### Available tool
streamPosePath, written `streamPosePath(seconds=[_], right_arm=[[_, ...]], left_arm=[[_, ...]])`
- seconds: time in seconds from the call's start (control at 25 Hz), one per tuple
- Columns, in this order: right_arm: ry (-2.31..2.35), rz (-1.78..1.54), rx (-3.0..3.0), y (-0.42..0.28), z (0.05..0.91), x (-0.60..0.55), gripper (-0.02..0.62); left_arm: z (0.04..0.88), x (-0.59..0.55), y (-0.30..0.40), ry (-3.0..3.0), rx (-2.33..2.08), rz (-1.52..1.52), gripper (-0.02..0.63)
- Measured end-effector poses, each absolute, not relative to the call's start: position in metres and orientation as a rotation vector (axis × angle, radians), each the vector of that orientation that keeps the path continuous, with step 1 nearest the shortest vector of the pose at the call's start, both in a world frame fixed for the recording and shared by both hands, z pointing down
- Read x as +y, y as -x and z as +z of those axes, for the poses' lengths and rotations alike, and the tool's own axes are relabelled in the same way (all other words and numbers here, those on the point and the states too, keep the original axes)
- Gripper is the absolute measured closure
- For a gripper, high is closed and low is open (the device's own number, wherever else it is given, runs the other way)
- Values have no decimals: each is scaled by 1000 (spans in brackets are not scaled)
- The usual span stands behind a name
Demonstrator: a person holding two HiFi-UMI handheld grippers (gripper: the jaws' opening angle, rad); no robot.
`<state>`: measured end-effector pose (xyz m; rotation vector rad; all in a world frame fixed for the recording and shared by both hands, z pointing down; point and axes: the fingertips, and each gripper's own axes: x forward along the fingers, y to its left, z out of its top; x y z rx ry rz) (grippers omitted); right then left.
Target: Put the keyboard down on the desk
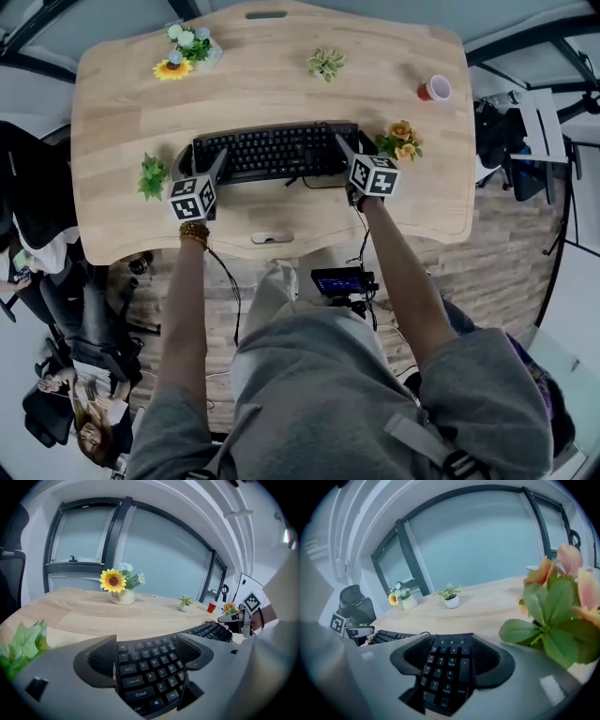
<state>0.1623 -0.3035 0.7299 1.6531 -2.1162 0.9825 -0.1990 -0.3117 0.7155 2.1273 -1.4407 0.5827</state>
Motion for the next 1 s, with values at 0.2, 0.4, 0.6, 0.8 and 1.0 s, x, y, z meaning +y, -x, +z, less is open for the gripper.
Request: streamPosePath(seconds=[0.2,0.4,0.6,0.8,1.0], right_arm=[[-1646,910,-2162,-155,709,-309,314],[-1655,873,-2196,-148,689,-310,314],[-1666,829,-2231,-140,667,-309,314],[-1687,777,-2276,-133,638,-309,314],[-1726,708,-2336,-128,598,-309,314]], left_arm=[[692,-315,193,-2177,-1465,552,212],[663,-319,187,-2233,-1489,512,212],[629,-321,179,-2295,-1514,477,212],[594,-320,174,-2353,-1550,437,212],[558,-317,169,-2402,-1587,388,212]])
